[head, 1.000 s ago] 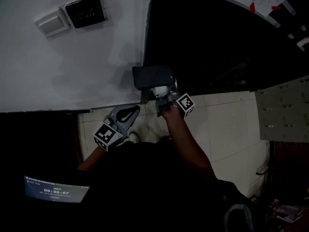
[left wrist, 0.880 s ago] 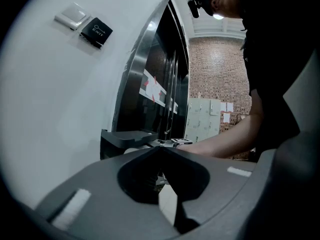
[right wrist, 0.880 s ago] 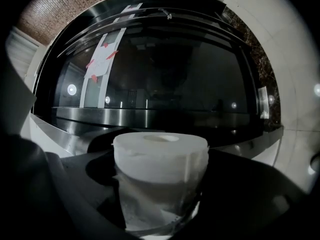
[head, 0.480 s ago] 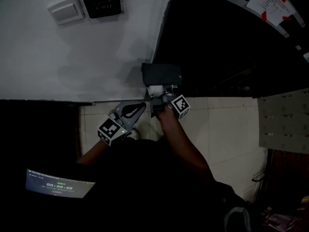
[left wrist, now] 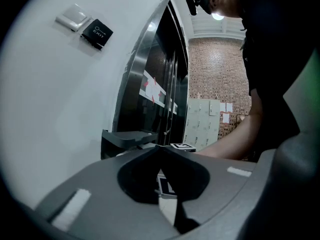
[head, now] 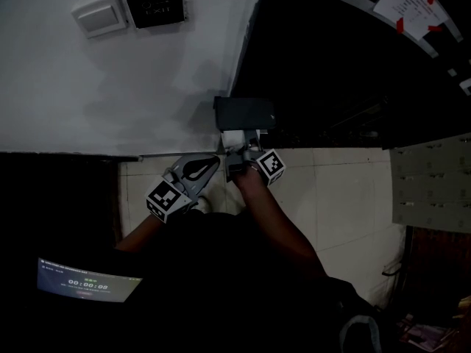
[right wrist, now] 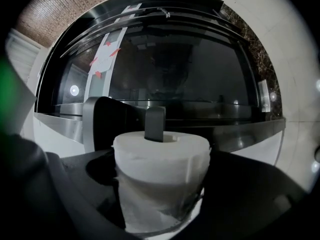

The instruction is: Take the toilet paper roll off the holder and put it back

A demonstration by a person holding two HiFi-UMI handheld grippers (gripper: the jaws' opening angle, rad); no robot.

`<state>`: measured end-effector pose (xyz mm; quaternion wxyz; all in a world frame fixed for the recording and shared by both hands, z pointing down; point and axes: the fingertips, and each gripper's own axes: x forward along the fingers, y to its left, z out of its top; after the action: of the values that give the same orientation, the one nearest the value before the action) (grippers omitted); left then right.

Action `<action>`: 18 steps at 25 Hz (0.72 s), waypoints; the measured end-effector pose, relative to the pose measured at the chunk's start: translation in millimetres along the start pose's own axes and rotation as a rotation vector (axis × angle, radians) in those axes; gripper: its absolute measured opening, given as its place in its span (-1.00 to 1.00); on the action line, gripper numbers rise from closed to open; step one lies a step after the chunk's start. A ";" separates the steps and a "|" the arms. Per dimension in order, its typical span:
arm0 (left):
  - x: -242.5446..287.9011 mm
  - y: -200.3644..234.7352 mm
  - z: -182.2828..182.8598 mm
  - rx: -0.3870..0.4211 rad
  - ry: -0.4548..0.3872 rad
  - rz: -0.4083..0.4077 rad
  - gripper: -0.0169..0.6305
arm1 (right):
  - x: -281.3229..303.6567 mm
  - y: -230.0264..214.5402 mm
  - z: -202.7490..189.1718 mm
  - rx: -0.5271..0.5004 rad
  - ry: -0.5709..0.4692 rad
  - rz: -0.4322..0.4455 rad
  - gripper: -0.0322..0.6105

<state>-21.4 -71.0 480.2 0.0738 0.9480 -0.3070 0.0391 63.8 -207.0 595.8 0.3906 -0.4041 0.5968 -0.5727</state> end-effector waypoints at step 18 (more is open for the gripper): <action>8.3 -6.4 1.2 -0.001 -0.005 -0.018 -0.94 | -96.6 -29.9 9.4 -0.056 0.076 -0.106 0.54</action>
<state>-11.0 -70.8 479.3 0.0738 0.9508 -0.2987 0.0361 109.1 -121.2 625.6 0.3254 -0.4238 0.6047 -0.5905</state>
